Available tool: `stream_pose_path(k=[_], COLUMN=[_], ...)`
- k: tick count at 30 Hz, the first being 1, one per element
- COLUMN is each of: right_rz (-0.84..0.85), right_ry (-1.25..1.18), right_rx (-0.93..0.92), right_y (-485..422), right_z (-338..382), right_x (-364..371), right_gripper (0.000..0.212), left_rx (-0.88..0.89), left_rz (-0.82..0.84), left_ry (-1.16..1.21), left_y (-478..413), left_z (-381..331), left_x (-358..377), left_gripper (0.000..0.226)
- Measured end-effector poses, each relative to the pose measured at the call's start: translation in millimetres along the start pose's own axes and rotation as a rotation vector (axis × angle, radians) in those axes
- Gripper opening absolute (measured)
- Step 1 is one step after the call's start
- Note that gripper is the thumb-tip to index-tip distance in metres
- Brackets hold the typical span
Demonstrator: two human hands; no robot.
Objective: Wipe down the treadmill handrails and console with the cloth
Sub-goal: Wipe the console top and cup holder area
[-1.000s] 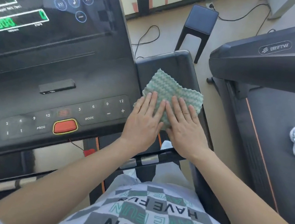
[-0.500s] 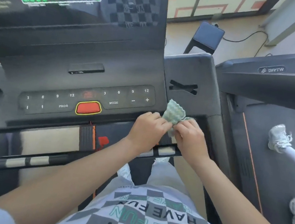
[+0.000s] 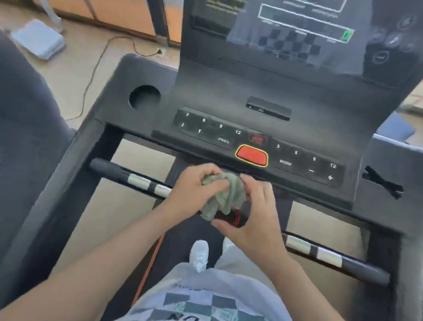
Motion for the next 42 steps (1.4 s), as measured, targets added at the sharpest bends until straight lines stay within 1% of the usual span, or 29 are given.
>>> stream_pose_path(k=[1, 2, 5, 7, 9, 10, 12, 13, 16, 18, 22, 25, 27, 29, 31, 32, 33, 35, 36, 37, 39, 40, 42], right_rz=[0.015, 0.032, 0.121, 0.213, 0.217, 0.222, 0.257, 0.28, 0.326, 0.318, 0.318, 0.286, 0.243, 0.175, 0.094, 0.044, -0.008, -0.068, -0.062, -0.031, 0.078, 0.138, 0.244], right_ry=[-0.007, -0.024, -0.11, -0.162, -0.21, -0.229, -0.222, -0.195, -0.123, -0.092, -0.122, -0.098, -0.049, 0.012, 0.094, 0.152, 0.205, 0.239, 0.24, 0.252, 0.325, 0.387, 0.519], right_rx=[-0.029, -0.052, -0.089, -0.118, -0.161, -0.173, -0.197, -0.211, -0.252, -0.273, -0.181, -0.13, -0.088, -0.049, -0.024, -0.033, -0.052, -0.141, -0.213, -0.287, -0.39, -0.406, -0.379], right_y=[-10.3, -21.2, -53.1, -75.0, -93.1, -103.9, -126.3, -137.2, -165.2, -179.4, -197.5, -210.7, -221.2, -231.4, -238.5, -239.4, -237.7, -226.6, -218.8, -210.5, -196.3, -191.3, -186.3], right_z=[11.0, 21.2, 44.6, 57.2, 64.2, 67.1, 70.4, 72.1, 81.7, 91.2, 108.1, 119.7, 122.7, 124.0, 123.8, 123.7, 123.8, 126.4, 128.9, 130.5, 127.8, 125.4, 120.1], right_x=[9.4, 18.3, 34.8, 43.4, 47.4, 50.3, 57.0, 61.8, 78.7, 89.7, 111.2, 130.1, 141.9, 150.3, 158.0, 161.1, 163.9, 170.9, 177.2, 185.8, 207.5, 217.5, 231.7], right_gripper=[0.093, 0.09, 0.062, 0.047, 0.03, 0.022, 0.01, 0.008, 0.009, 0.008, 0.009, 0.009, 0.01, 0.012, 0.011, 0.014, 0.021, 0.032, 0.034, 0.034, 0.039, 0.043, 0.052], left_rx=[-0.03, -0.062, -0.151, -0.195, -0.225, -0.239, -0.274, -0.288, -0.314, -0.323, -0.344, -0.311, -0.301, -0.24, -0.183, -0.169, -0.143, -0.009, 0.079, 0.146, 0.194, 0.202, 0.225], left_rz=[-0.028, -0.048, -0.117, -0.167, -0.174, -0.179, -0.173, -0.184, -0.294, -0.359, -0.458, -0.621, -0.711, -0.725, -0.731, -0.745, -0.754, -0.696, -0.613, -0.498, -0.273, -0.208, -0.178], left_ry=[0.031, 0.067, 0.163, 0.196, 0.208, 0.204, 0.179, 0.158, 0.084, 0.052, -0.041, -0.123, -0.227, -0.331, -0.474, -0.574, -0.661, -0.729, -0.724, -0.712, -0.685, -0.68, -0.695], left_y=[1.5, 2.4, 3.7, 3.9, 6.8, 7.9, 8.9, 9.6, 9.9, 9.6, 4.1, -13.5, -32.4, -52.5, -68.6, -72.9, -74.5, -72.2, -69.5, -66.1, -59.6, -58.4, -61.3], left_z=[0.2, 1.8, 5.9, 7.9, 7.1, 6.7, 7.2, 8.6, 16.4, 21.4, 36.3, 52.7, 60.8, 66.0, 74.7, 80.8, 86.5, 97.5, 103.8, 112.1, 129.2, 136.8, 146.0], left_x=[-12.5, -24.8, -63.5, -91.1, -112.9, -124.6, -145.3, -155.2, -182.0, -196.9, -232.9, -263.1, -274.8, -280.5, -286.1, -289.4, -291.8, -292.2, -289.0, -283.8, -271.6, -267.1, -264.2], left_gripper=[0.016, 0.02, 0.031, 0.03, 0.024, 0.027, 0.038, 0.04, 0.047, 0.041, 0.032, 0.03, 0.029, 0.031, 0.04, 0.045, 0.047, 0.045, 0.044, 0.045, 0.05, 0.052, 0.054])
Point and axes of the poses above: each hand's wrist, its own y-axis away from the middle knuckle, its own x-axis out of the palm, z = x × y, the point moved 2 cm from there along -y, towards the middle knuckle, and after that the axes turned 1 degree about x, right-handed, at the moved point
